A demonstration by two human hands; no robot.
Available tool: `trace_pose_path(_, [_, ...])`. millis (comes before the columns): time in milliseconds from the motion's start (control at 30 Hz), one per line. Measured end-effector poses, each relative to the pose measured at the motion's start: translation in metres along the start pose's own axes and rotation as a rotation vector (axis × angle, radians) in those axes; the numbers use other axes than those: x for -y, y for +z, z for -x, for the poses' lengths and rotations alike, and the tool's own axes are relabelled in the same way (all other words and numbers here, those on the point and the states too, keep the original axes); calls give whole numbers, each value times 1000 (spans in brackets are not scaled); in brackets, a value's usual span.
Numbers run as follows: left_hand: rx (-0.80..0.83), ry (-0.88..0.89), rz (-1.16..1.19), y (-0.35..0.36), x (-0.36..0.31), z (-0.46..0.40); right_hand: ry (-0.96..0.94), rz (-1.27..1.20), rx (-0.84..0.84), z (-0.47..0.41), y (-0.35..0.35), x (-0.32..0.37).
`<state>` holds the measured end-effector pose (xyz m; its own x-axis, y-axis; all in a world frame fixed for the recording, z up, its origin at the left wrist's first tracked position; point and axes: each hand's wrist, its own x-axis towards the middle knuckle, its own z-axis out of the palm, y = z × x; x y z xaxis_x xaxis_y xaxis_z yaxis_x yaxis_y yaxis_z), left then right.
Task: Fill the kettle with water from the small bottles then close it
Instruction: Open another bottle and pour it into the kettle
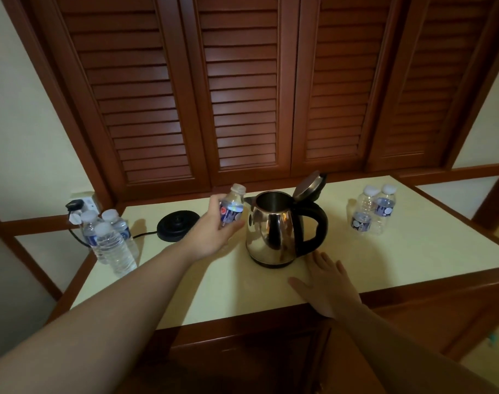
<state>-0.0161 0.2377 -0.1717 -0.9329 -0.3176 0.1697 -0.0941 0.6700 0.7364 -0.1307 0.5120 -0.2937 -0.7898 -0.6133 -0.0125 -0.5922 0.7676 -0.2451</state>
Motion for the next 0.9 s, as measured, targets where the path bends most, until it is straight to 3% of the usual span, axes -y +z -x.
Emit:
trace_pose_path(400, [134, 206, -596, -46, -28, -41, -5, -1, -20, -1, 4, -3])
trace_pose_path(900, [247, 264, -795, -70, -43, -59, -17, -10, -50, 0, 3, -4])
